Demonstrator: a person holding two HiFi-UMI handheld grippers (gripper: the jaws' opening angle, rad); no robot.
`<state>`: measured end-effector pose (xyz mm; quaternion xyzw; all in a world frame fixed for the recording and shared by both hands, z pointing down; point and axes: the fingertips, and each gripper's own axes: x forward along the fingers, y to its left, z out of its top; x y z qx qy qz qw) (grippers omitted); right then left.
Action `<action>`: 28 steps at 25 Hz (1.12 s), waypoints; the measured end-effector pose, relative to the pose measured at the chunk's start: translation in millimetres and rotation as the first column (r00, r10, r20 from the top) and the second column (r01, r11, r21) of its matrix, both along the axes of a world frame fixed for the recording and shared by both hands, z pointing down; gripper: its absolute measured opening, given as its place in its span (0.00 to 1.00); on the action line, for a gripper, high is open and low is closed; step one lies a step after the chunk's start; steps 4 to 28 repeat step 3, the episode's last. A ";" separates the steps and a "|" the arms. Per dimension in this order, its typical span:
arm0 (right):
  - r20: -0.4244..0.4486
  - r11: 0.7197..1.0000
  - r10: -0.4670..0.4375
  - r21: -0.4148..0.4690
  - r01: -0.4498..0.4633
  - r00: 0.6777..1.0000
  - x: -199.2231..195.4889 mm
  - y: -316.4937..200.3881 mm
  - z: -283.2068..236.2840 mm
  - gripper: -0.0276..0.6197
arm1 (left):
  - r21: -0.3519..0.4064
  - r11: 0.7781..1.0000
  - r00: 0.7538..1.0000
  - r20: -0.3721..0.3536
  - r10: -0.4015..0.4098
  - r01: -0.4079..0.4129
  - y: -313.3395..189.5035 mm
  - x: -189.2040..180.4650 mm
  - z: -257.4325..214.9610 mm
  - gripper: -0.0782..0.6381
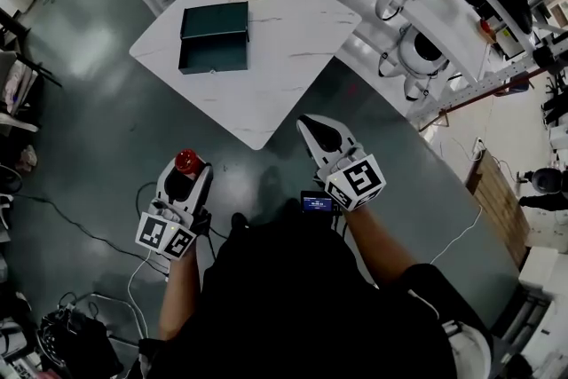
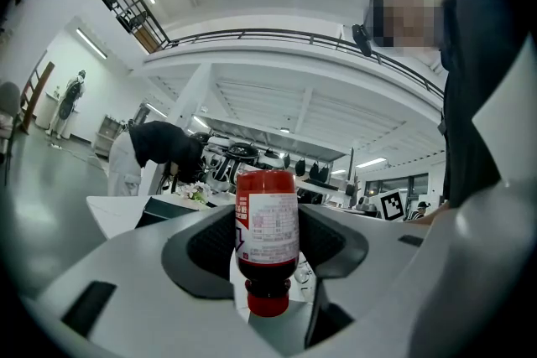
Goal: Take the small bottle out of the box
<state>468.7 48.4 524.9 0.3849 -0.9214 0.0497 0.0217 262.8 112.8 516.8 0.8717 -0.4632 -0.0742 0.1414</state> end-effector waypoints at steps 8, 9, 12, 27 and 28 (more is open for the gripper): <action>0.003 1.000 -0.001 -0.005 0.001 1.000 7.9 0.3 1.9 0.10 | -0.009 1.000 1.000 -0.006 0.002 -0.002 0.5 7.3 1.9 0.43; 0.003 1.000 -0.001 -0.005 0.001 1.000 7.9 0.3 1.9 0.10 | -0.009 1.000 1.000 -0.006 0.002 -0.002 0.5 7.3 1.9 0.43; 0.003 1.000 -0.001 -0.005 0.001 1.000 7.9 0.3 1.9 0.10 | -0.009 1.000 1.000 -0.006 0.002 -0.002 0.5 7.3 1.9 0.43; 0.003 1.000 -0.001 -0.005 0.001 1.000 7.9 0.3 1.9 0.10 | -0.009 1.000 1.000 -0.006 0.002 -0.002 0.5 7.3 1.9 0.43; 0.003 1.000 -0.001 -0.005 0.001 1.000 7.9 0.3 1.9 0.10 | -0.009 1.000 1.000 -0.006 0.002 -0.002 0.5 7.3 1.9 0.43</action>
